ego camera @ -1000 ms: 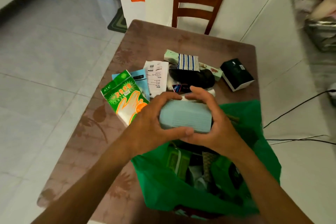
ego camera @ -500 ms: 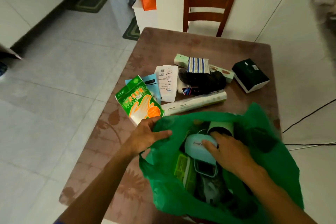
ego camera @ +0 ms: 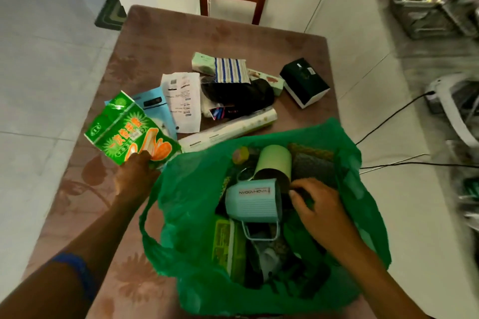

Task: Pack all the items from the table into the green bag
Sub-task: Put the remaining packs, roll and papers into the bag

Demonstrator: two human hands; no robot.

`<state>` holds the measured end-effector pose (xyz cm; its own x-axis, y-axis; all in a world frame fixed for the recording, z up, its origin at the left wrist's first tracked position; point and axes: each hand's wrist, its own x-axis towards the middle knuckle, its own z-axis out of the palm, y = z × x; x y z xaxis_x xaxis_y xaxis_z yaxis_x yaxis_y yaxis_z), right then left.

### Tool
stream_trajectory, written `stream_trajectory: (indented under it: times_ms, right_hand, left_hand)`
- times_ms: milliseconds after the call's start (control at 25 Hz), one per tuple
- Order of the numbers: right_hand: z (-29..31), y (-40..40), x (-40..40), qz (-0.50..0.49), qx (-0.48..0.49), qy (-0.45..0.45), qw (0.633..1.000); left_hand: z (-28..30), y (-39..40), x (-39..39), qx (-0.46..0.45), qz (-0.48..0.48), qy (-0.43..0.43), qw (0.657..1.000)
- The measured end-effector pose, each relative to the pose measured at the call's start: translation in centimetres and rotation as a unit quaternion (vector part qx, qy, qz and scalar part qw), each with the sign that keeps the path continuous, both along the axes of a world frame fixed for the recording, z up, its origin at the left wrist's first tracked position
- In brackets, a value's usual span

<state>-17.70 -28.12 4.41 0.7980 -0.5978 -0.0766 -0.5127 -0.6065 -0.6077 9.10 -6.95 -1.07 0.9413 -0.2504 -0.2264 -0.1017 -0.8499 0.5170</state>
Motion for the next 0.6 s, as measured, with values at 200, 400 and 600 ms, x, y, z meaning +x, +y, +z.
stream_trajectory:
  times_ms: [200, 400, 600]
  right_hand:
    - [2.6, -0.7, 0.7, -0.059, 0.082, -0.060, 0.993]
    - [6.1, -0.8, 4.5, -0.051, 0.426, -0.170, 0.887]
    - [6.7, -3.6, 2.9, -0.160, 0.554, -0.233, 0.783]
  left_hand:
    - [6.7, 3.7, 2.2, -0.167, 0.118, -0.095, 0.974]
    - [15.8, 1.6, -3.5, -0.488, 0.042, 0.150, 0.859]
    - [11.3, -2.0, -11.7, -0.320, -0.076, 0.346, 0.879]
